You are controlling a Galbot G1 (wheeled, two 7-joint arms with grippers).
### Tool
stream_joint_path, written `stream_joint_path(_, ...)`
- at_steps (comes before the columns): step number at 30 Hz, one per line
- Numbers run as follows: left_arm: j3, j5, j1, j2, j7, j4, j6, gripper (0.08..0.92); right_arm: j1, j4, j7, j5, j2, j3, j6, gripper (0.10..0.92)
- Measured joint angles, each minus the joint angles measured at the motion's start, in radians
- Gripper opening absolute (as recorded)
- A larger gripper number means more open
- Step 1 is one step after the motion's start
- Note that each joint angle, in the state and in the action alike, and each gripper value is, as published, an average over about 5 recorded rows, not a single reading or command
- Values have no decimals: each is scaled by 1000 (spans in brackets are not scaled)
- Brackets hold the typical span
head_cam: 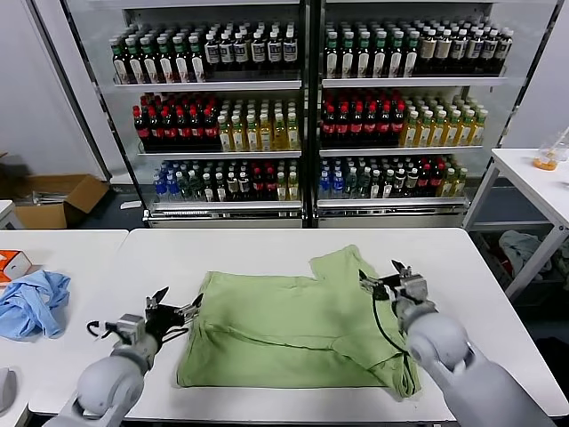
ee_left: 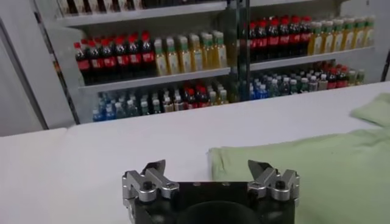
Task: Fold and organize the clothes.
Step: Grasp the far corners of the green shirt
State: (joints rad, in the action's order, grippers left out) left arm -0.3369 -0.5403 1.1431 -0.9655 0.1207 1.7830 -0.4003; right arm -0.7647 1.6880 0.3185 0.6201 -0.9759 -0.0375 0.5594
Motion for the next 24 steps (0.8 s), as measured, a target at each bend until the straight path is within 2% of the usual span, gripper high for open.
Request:
stream_joint_path(11,133,-25,-223,-40,2,-224,-16,823,205,-269,-13,16,-126,93,4,823)
stream_joint_path(24,185,-61,-318,-78,-1,-338,-36,823,281,-467,-17,54,-225,120,17,823)
